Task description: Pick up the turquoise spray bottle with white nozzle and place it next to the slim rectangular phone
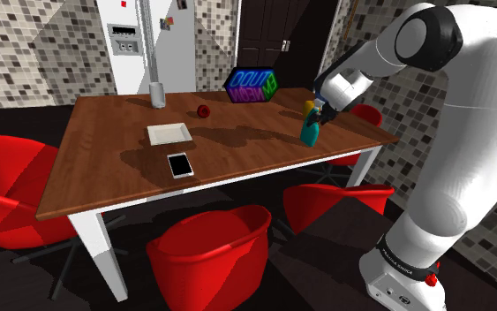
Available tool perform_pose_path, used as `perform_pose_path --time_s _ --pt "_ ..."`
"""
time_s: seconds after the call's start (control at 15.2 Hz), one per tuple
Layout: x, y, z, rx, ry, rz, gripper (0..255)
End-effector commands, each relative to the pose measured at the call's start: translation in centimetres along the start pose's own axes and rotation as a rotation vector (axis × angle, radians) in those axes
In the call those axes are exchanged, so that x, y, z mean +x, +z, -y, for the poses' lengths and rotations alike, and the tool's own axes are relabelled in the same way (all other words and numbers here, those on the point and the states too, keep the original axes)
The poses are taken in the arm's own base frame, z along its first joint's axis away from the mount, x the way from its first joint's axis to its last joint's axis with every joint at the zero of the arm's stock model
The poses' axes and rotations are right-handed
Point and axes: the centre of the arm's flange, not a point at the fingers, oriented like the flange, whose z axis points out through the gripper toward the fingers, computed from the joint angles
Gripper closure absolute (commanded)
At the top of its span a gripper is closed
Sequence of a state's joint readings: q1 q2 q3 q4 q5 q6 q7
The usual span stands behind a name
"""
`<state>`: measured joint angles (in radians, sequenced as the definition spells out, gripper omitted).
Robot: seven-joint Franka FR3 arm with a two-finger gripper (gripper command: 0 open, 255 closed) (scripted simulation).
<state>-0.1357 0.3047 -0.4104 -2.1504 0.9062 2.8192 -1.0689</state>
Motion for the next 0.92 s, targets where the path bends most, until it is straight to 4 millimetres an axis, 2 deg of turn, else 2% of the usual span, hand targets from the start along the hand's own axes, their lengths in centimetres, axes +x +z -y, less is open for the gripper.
perform_pose_path --time_s 0.0,0.4,0.46,0.86 --pt "-0.04 0.47 -0.01 0.0 0.0 0.0 0" --pt "-0.04 0.46 -0.01 0.0 0.0 0.0 0" --pt "-0.04 0.46 -0.01 0.0 0.0 0.0 255" --pt "-0.03 0.46 -0.01 0.0 0.0 0.0 255"
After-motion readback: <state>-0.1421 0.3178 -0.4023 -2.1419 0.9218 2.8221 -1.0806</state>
